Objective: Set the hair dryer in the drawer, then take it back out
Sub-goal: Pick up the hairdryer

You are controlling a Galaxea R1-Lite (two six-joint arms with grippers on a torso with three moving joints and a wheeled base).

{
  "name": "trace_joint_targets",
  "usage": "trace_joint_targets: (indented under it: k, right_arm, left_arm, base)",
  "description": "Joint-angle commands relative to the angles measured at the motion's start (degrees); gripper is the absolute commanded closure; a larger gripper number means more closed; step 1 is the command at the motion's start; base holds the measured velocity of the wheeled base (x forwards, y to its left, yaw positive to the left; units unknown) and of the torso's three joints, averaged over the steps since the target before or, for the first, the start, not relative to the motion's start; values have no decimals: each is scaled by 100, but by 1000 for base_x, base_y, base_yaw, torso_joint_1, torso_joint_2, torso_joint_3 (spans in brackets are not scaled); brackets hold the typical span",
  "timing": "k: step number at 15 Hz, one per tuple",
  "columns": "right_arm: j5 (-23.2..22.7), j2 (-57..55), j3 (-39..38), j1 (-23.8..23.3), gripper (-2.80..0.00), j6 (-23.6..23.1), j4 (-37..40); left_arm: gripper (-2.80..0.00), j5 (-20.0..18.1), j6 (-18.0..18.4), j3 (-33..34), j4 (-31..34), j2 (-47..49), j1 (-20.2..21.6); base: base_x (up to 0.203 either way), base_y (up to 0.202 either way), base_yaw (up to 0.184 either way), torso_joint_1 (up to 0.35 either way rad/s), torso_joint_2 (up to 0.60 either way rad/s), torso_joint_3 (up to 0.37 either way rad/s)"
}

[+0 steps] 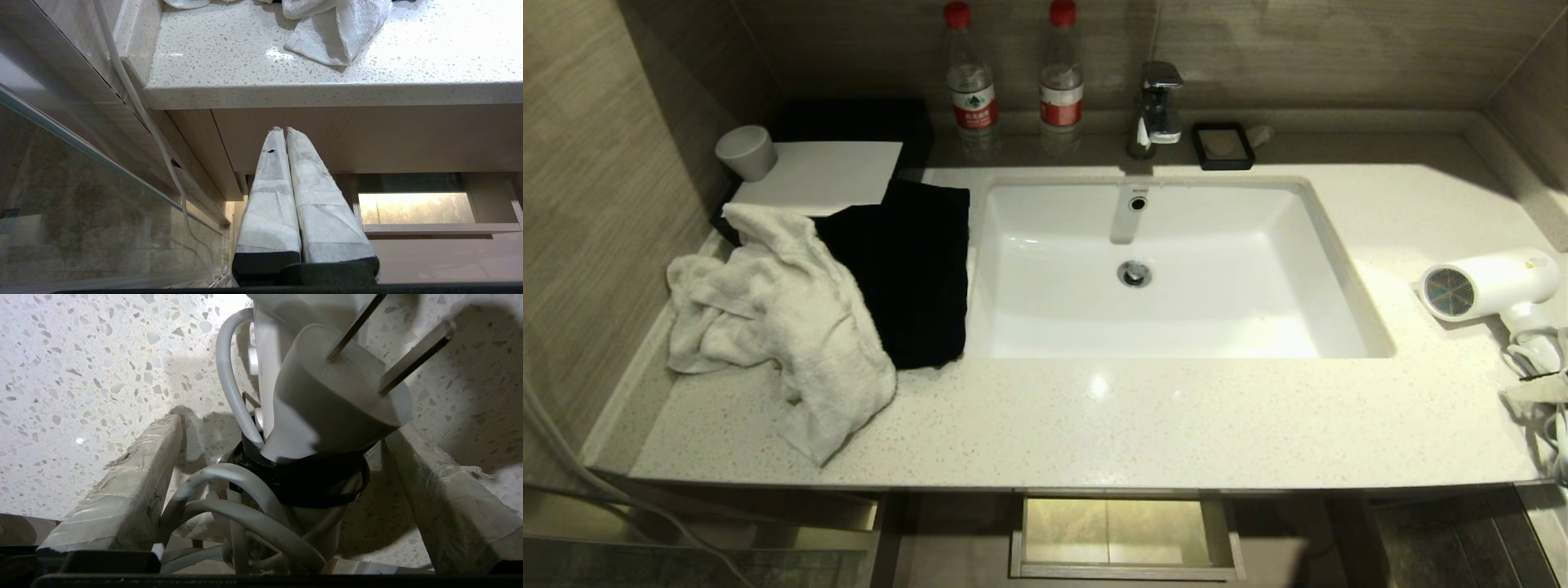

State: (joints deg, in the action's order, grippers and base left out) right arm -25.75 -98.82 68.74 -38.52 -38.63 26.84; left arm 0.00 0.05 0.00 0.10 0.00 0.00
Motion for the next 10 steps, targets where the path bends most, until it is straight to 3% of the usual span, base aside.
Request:
trace_joint_targets:
  k: [1,10]
  right_arm:
    - [-9,-6,-1,3,-280,-22,32]
    - [-10,4,130,3,-280,-294,53]
  left_arm:
    - [0,0,-5,0,-1,0,0]
    - [0,0,-1,0,-1,0,0]
  base:
    - [0,0,0,0,0,0]
    - [0,0,0,0,0,0]
